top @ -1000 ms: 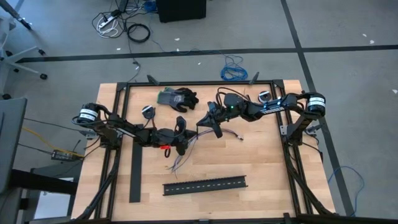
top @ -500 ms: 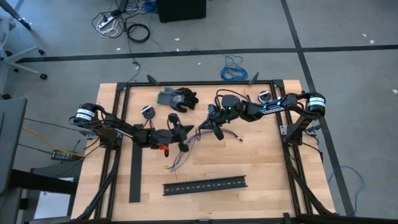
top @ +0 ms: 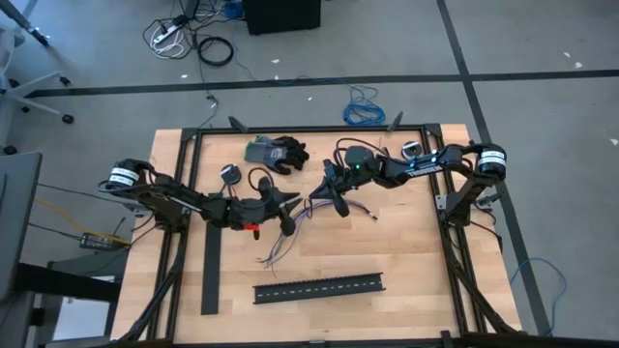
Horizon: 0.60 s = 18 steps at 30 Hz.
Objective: Ziptie cables
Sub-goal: Wrap the cables together using the black zip tie
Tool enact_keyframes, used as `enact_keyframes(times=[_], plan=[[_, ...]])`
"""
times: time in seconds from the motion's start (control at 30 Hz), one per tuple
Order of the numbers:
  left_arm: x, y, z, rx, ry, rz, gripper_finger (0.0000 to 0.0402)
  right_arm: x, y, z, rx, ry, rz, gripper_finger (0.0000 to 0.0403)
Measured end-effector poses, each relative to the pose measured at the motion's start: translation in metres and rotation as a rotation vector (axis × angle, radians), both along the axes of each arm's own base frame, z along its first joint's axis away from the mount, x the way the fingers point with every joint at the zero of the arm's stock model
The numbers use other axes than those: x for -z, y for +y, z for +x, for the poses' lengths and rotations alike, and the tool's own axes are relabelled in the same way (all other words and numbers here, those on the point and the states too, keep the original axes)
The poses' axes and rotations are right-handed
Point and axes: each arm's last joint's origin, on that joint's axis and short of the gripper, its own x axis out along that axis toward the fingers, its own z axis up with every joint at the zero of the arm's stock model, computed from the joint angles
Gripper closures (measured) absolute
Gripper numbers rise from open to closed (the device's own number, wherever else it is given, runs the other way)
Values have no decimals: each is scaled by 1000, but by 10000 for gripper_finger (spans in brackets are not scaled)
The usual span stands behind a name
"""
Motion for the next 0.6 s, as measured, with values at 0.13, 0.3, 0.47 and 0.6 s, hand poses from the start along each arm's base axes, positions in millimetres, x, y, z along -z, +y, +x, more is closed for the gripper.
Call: enact_keyframes(times=[0.13,0.3,0.47,0.6], plan=[[-3,0,1,-16,-54,-42,251,0,-2,0,-9,-6,-6,402],[-7,-1,2,23,-102,-70,226,-2,-2,0,-19,-27,-9,402],[-7,-1,3,70,-114,-103,230,-4,-2,1,-20,-46,-14,403],[-4,-1,5,72,-107,-95,235,-6,-2,1,-25,-67,-14,403]])
